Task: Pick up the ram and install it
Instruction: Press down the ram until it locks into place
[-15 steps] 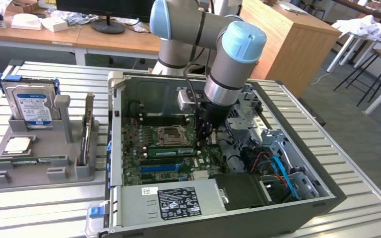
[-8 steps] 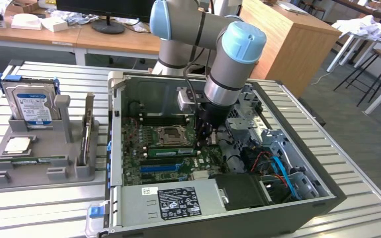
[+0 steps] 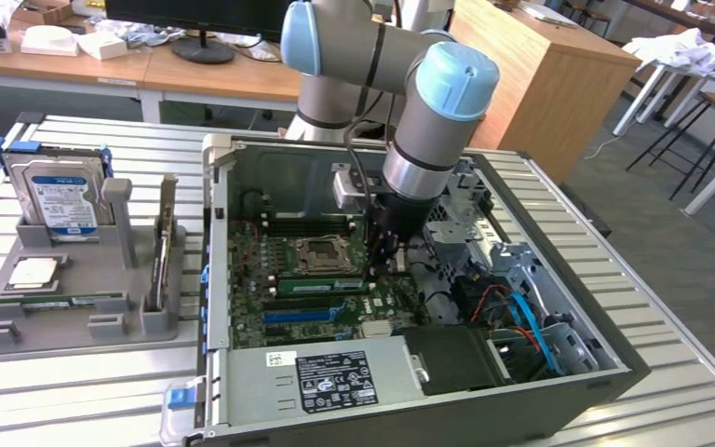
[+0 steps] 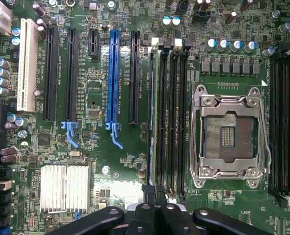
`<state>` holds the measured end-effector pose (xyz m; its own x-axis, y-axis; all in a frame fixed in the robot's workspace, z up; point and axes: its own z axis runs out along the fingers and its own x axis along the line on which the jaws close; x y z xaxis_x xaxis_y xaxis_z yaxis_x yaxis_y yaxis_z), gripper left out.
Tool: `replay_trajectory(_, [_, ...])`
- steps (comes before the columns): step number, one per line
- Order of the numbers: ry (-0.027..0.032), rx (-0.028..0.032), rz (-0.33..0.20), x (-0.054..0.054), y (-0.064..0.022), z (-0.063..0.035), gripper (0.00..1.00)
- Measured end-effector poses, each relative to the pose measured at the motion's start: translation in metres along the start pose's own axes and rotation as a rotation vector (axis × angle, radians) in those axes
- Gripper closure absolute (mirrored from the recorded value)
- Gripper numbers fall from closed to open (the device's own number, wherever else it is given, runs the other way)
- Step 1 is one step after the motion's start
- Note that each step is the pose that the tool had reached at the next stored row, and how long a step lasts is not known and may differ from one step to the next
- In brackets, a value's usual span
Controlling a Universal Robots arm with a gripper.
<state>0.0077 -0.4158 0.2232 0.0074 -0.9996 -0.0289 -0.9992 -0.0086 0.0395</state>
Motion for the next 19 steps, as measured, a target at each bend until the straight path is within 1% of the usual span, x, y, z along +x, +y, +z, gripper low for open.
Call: replay_trajectory(19, [-0.0002, 0.0000, 0.000, 0.0000, 0.0000, 0.0014, 0.90])
